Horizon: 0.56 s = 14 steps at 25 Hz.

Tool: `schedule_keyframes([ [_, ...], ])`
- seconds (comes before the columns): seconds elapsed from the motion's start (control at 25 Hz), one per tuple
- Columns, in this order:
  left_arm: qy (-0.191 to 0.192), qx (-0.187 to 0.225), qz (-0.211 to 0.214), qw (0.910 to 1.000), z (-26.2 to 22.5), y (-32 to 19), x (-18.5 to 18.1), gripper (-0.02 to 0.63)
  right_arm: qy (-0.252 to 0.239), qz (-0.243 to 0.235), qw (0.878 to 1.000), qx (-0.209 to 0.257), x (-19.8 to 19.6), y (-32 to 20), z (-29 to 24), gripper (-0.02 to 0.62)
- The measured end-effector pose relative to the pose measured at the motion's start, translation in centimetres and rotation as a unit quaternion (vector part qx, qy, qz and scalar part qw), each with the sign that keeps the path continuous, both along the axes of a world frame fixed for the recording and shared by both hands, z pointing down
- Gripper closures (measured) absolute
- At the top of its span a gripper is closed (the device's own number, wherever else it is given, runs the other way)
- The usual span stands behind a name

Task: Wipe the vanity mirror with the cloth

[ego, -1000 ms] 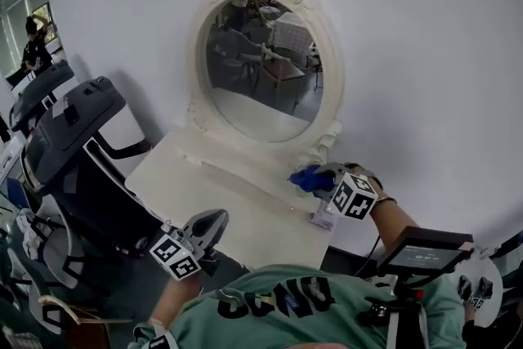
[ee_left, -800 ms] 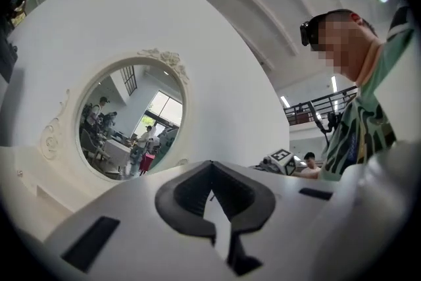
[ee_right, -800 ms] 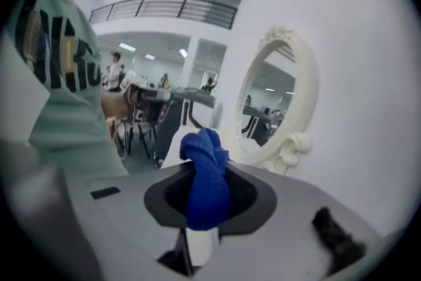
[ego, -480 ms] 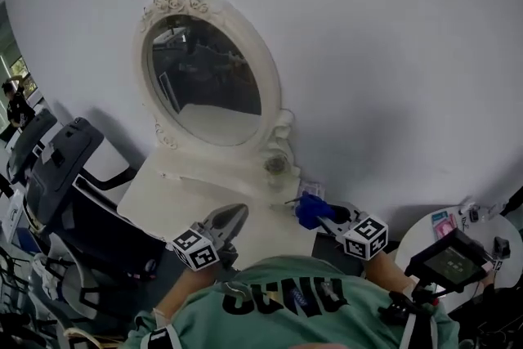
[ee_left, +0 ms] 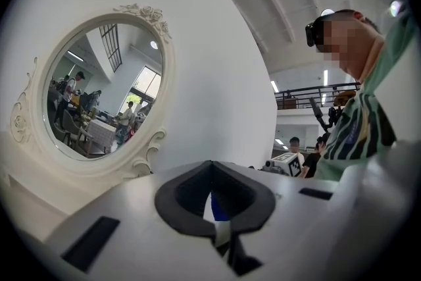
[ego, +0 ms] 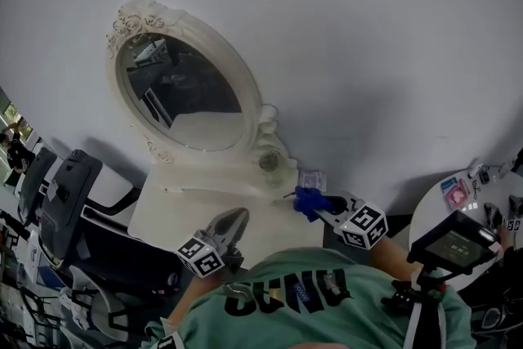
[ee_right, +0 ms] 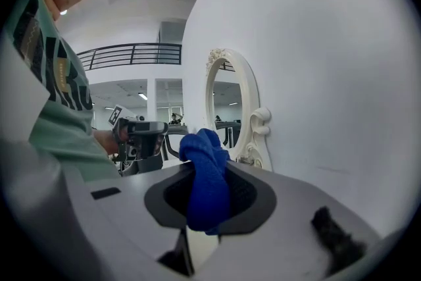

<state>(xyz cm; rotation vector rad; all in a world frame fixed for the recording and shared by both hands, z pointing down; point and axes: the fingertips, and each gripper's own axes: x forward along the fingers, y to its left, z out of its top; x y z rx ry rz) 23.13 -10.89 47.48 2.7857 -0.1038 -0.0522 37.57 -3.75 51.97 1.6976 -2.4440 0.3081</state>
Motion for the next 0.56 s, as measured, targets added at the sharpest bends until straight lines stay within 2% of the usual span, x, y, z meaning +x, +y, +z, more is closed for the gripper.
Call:
schedule_keyframes([
  [0.56, 0.003, 0.004, -0.004, 1.0, -0.2, -0.1, -0.5, 0.6, 0.032, 0.002, 0.999, 0.014, 0.3, -0.7, -1.3, 0.526],
])
